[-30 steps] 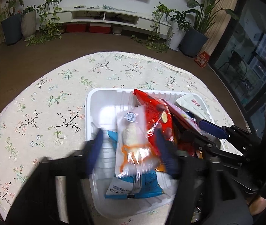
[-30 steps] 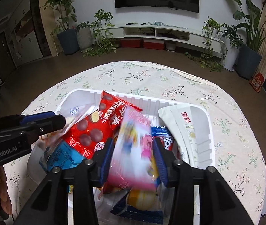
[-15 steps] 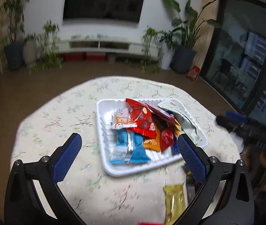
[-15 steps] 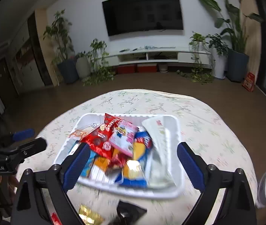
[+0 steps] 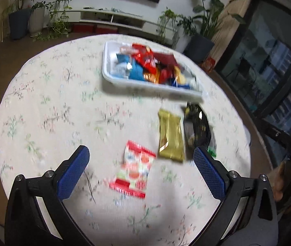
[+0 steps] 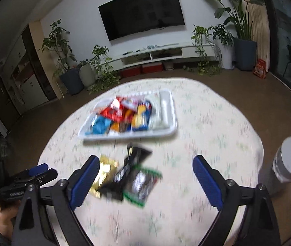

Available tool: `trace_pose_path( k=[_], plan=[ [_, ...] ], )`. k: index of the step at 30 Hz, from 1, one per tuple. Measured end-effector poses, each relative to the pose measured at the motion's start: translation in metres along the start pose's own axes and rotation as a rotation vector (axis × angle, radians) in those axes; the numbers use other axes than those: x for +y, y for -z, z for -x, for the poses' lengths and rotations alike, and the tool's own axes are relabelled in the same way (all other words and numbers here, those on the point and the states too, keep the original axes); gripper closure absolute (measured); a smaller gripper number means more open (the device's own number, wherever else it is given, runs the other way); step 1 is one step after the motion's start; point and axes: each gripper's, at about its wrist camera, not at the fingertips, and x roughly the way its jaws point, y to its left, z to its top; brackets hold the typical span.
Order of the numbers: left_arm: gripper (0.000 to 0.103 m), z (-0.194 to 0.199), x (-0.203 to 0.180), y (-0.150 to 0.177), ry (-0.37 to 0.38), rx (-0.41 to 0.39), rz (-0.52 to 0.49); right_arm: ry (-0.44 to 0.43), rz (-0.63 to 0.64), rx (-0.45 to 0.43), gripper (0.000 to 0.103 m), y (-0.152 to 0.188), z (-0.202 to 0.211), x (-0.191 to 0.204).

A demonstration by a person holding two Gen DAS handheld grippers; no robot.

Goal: Organize snacks
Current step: 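Open both tools over the tray and move them back to the remaining snacks, then grasp the gold bar with the left tool and lift it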

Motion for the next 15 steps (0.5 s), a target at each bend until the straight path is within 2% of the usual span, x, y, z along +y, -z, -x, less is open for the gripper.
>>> trace_pose_path(
  k=[1, 3, 5, 15],
  plan=[
    [0.001, 0.0, -0.003, 0.0, -0.004, -0.005, -0.01, -0.005, -0.008, 0.018, 0.018, 0.008, -0.002, 0.0],
    [0.001, 0.007, -0.012, -0.001, -0.011, -0.032, -0.049, -0.025, -0.031, 0.072, 0.03, 0.023, -0.008, -0.002],
    [0.001, 0.01, -0.024, -0.004, -0.041, -0.047, -0.105, -0.028, -0.026, 0.106, 0.033, 0.032, -0.014, -0.001],
    [0.001, -0.015, -0.05, -0.026, -0.057, 0.014, -0.184, -0.04, 0.002, 0.114, 0.033, 0.035, -0.015, 0.01]
  ],
)
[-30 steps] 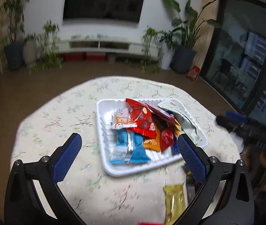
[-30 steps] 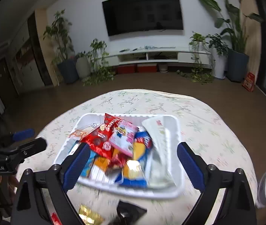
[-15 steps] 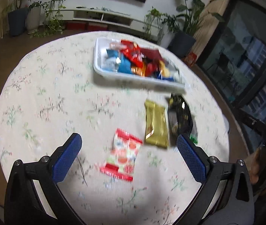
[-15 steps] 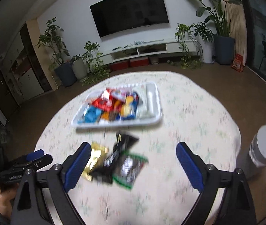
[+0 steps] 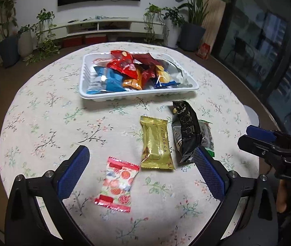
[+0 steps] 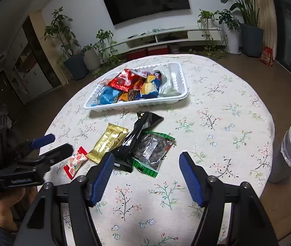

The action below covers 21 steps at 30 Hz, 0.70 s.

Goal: Organize snacks
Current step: 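Grasp the gold bar with the left tool and lift it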

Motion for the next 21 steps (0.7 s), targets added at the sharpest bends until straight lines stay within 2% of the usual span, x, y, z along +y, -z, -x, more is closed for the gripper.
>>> trace_pose_path(
  k=[4, 14, 16, 18, 20, 21],
  plan=[
    [0.001, -0.019, 0.002, -0.006, -0.008, 0.032, 0.0, 0.003, 0.005, 0.021, 0.028, -0.004, -0.006, 0.001],
    [0.001, -0.053, -0.001, -0.012, -0.032, 0.097, -0.056, -0.033, -0.017, 0.099, 0.028, -0.022, -0.035, 0.003],
    [0.005, -0.059, -0.002, -0.013, -0.026, 0.108, -0.065, -0.044, -0.029, 0.104, 0.029, -0.024, -0.039, 0.002],
    [0.022, -0.065, -0.001, -0.014, -0.019, 0.124, -0.064, -0.036, -0.026, 0.111, 0.032, -0.024, -0.042, 0.001],
    [0.03, -0.072, -0.001, -0.016, -0.019, 0.146, -0.071, -0.033, -0.027, 0.122, 0.034, -0.022, -0.045, -0.001],
    [0.03, -0.075, -0.002, -0.017, -0.02, 0.155, -0.079, -0.031, -0.029, 0.125, 0.034, -0.022, -0.047, -0.002]
  ],
)
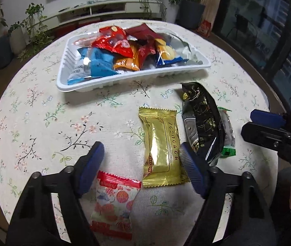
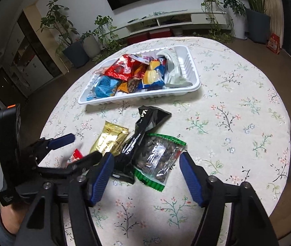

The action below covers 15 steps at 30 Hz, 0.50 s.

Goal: Organize snacks
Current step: 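Grasp the gold bar with the left tool and lift it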

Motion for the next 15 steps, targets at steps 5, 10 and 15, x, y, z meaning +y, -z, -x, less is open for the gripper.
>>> trace_pose_path(
  k=[5, 10, 15],
  plan=[
    [0.03, -0.007, -0.005, -0.002, 0.0, 0.016, -0.017, 0.003, -0.003, 0.004, 0.035, -0.001, -0.003, -0.004],
    [0.029, -0.015, -0.01, -0.007, -0.019, 0.044, -0.04, 0.005, 0.013, 0.015, 0.035, -0.001, -0.007, -0.001],
    [0.028, -0.021, -0.013, -0.018, -0.058, 0.063, -0.075, 0.011, 0.018, 0.016, 0.035, -0.001, -0.007, -0.001]
  ],
)
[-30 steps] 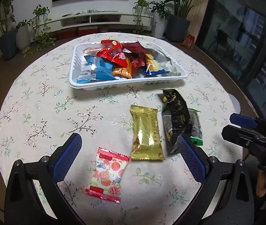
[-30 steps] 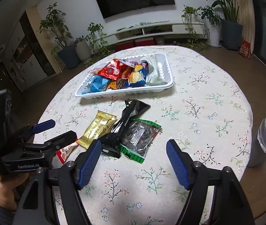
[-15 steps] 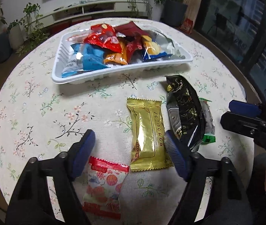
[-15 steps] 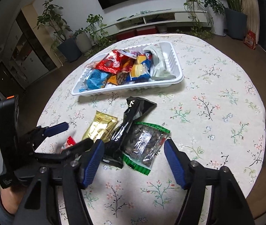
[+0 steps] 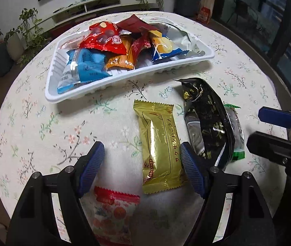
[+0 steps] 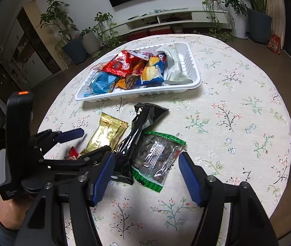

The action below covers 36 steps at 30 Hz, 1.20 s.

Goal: Organize snacks
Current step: 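Grasp the gold bar with the left tool and lift it, then grasp the black bag with the right tool while the left tool holds the gold bar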

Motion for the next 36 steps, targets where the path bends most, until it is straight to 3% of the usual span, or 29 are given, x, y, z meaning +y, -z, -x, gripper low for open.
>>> trace_pose_path(
  k=[4, 6, 9, 20, 36],
  plan=[
    [0.03, -0.004, -0.001, -0.002, 0.006, 0.0, -0.029, 0.001, 0.005, 0.001, 0.035, -0.001, -0.002, 0.001],
    [0.059, -0.006, -0.001, -0.002, 0.051, -0.002, -0.03, 0.0, 0.008, 0.002, 0.035, -0.002, -0.002, 0.001],
    [0.073, -0.006, -0.004, -0.004, 0.068, -0.01, -0.042, 0.001, 0.013, 0.006, 0.036, -0.001, -0.003, 0.001],
    [0.077, 0.018, 0.022, 0.003, 0.11, -0.073, 0.027, -0.009, 0.029, 0.035, 0.05, -0.006, -0.012, 0.006],
    [0.077, 0.047, 0.051, 0.031, 0.174, -0.146, 0.127, 0.017, 0.059, 0.117, 0.053, -0.014, -0.047, 0.038]
  ],
)
